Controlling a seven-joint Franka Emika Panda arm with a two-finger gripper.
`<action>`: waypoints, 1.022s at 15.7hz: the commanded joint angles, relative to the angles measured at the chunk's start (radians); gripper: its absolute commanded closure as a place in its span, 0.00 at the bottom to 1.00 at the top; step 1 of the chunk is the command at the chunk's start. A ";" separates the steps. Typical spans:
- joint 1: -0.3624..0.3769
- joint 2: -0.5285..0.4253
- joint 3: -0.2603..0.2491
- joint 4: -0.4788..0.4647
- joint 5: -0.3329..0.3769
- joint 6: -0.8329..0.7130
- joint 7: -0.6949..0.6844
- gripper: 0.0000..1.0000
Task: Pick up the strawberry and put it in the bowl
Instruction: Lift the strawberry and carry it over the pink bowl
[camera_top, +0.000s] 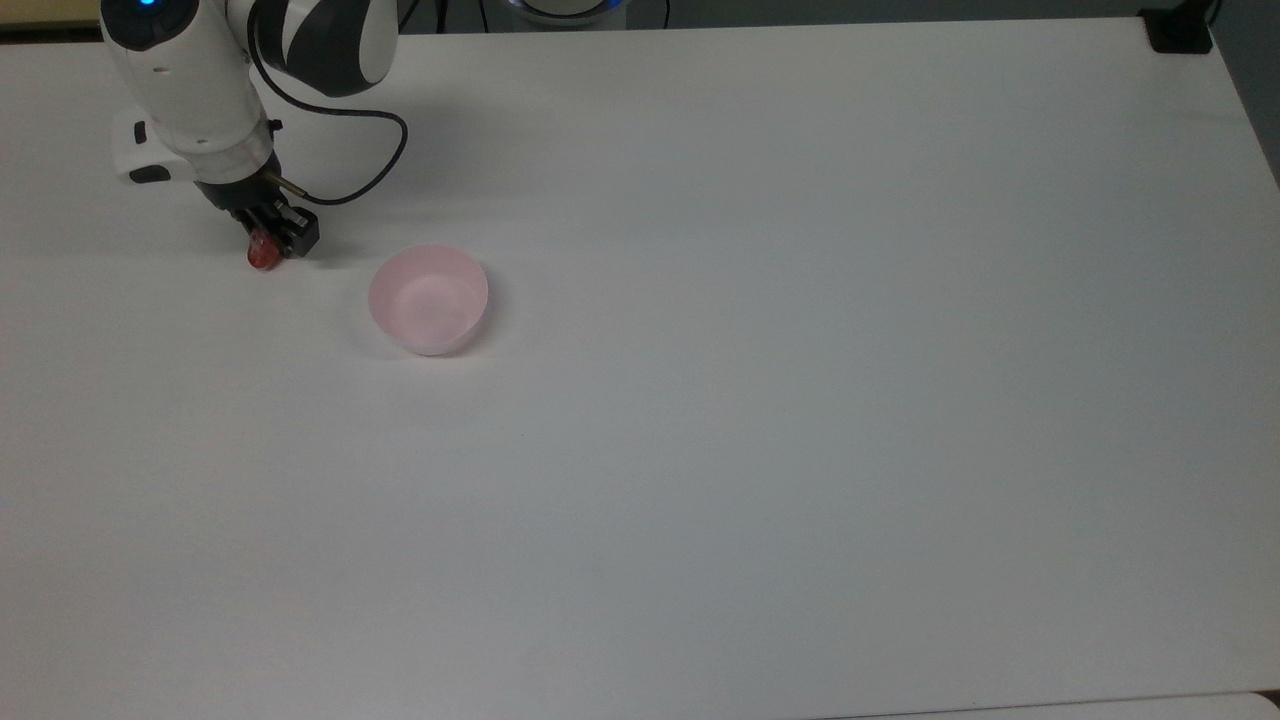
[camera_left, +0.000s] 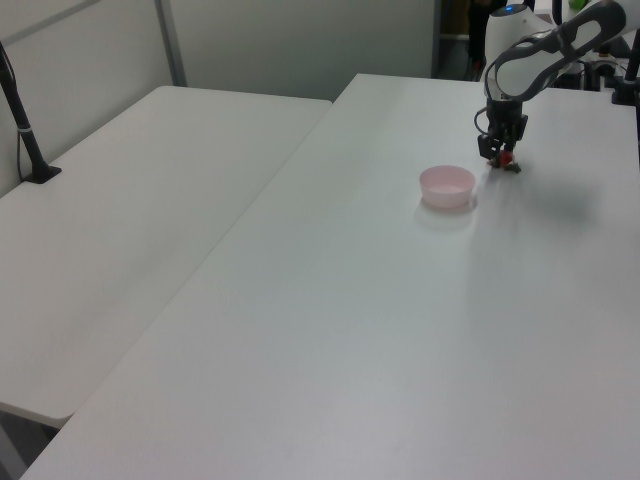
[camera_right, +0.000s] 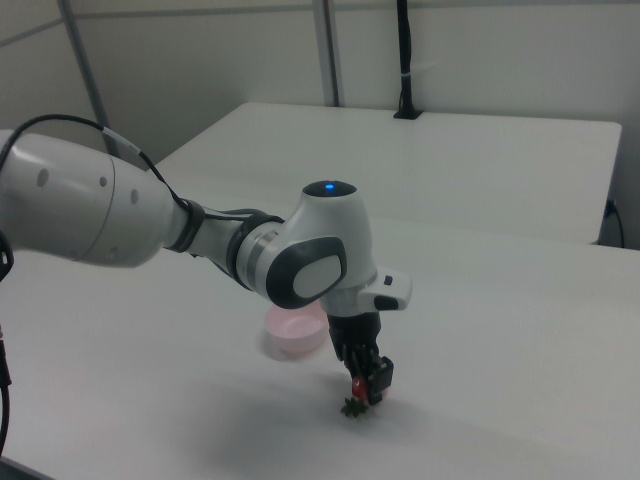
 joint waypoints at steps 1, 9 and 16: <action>0.021 -0.069 0.013 0.030 0.018 -0.125 0.017 0.60; 0.091 -0.060 0.132 0.122 0.099 -0.217 0.065 0.60; 0.125 -0.036 0.139 0.124 0.114 -0.183 0.088 0.57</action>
